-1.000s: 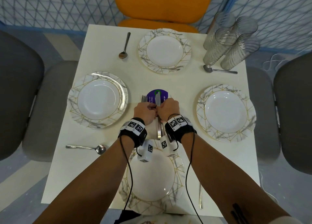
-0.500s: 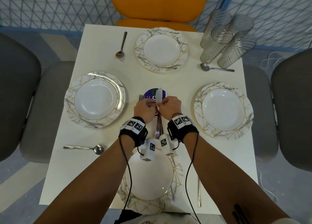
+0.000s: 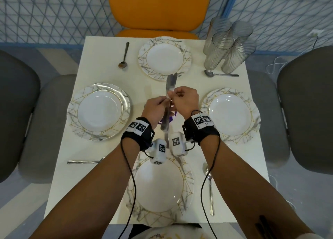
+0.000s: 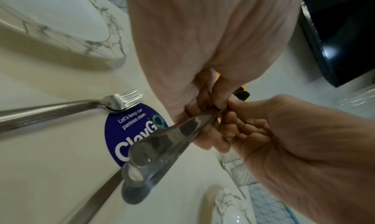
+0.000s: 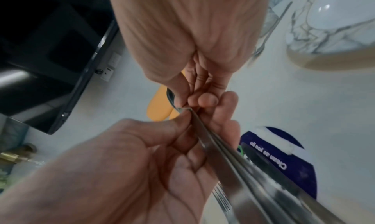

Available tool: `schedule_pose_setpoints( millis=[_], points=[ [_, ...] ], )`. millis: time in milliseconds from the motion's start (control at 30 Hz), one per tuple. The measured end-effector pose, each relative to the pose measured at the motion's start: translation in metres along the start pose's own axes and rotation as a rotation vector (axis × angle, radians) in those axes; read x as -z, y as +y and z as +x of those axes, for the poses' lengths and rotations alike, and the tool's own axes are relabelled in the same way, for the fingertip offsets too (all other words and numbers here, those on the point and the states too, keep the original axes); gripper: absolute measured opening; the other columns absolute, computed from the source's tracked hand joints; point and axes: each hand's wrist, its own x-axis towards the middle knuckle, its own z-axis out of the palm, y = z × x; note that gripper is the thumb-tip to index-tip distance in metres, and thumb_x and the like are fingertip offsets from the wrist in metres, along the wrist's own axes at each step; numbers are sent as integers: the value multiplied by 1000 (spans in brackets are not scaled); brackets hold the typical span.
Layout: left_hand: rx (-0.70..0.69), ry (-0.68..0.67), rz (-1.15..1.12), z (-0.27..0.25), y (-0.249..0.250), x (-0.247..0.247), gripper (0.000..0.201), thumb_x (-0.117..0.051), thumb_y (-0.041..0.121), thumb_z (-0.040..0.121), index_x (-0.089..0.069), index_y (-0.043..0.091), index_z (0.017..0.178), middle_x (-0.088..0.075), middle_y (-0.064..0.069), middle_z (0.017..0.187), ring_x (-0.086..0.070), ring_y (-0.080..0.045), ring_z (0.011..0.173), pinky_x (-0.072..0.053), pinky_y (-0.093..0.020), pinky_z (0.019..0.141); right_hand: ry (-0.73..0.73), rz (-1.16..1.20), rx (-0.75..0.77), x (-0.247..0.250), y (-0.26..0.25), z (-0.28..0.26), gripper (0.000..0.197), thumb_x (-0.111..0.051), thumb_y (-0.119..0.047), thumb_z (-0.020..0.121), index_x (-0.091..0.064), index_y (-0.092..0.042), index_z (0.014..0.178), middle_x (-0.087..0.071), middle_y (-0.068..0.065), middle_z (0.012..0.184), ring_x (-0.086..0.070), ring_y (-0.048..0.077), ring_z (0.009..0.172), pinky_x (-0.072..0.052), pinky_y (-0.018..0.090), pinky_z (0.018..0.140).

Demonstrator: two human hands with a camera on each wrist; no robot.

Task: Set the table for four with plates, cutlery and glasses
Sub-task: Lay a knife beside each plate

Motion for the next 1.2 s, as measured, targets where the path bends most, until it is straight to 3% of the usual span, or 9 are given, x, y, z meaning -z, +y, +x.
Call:
schedule_pose_setpoints(
  millis=[67, 167, 233, 367, 633, 833, 1000, 1200],
  points=[
    [-10, 6, -24, -4, 4, 2, 19, -58, 13, 104, -74, 2, 103, -77, -14, 86, -76, -33, 84, -63, -51, 83, -8, 58, -7, 4, -5, -3, 11, -81, -24, 78, -72, -19, 76, -74, 3, 71, -74, 22, 66, -63, 40, 62],
    [-8, -29, -57, -21, 10, 6, 16, -60, 11, 103, -74, 2, 103, -78, -13, 85, -77, -31, 84, -63, -51, 85, -35, 133, -12, 12, -13, -21, 12, -81, -15, 82, -73, -6, 83, -72, 12, 72, -66, 19, 54, -56, 28, 50],
    [-9, -47, -85, -31, 10, 9, 16, -61, 8, 102, -73, -2, 107, -79, -14, 89, -78, -30, 84, -64, -49, 84, -30, 147, 11, 15, -14, -33, 12, -81, -15, 82, -73, -6, 84, -72, 11, 71, -64, 18, 52, -53, 25, 47],
    [-26, -71, -149, -53, 7, 19, 24, -64, 6, 100, -67, -12, 116, -77, -25, 103, -77, -37, 89, -62, -51, 87, 28, 93, 79, 21, -11, -56, 11, -82, -23, 81, -74, -20, 74, -73, 0, 67, -67, 16, 56, -51, 27, 52],
    [-36, -185, -111, -96, -2, 33, 20, -65, 6, 99, -70, -3, 116, -78, -21, 104, -78, -35, 94, -64, -43, 81, 27, 170, 124, 34, -3, -111, 13, -70, -14, 92, -76, -16, 80, -74, 4, 71, -60, 18, 58, -49, 29, 51],
    [-26, -246, -77, -119, -17, 29, 21, -65, 5, 99, -66, -9, 114, -77, -24, 103, -77, -40, 94, -63, -48, 80, 39, 215, 90, 45, 7, -140, 8, -68, -11, 93, -73, -9, 87, -72, 5, 70, -63, 20, 58, -49, 29, 51],
    [-20, -243, -14, -136, -36, 20, 37, -70, 15, 98, -61, -17, 114, -77, -22, 104, -77, -36, 96, -62, -53, 87, 67, 212, 74, 62, 24, -158, 11, -68, -10, 93, -73, -4, 85, -69, 7, 64, -63, 23, 56, -53, 33, 56],
    [34, -116, 9, -146, -64, 6, 22, -76, 11, 93, -71, -10, 95, -74, -20, 89, -76, -29, 72, -65, -46, 77, 67, 150, 16, 95, 54, -171, 15, -69, -10, 91, -72, 3, 85, -71, 17, 69, -66, 25, 56, -59, 36, 58]
  ],
)
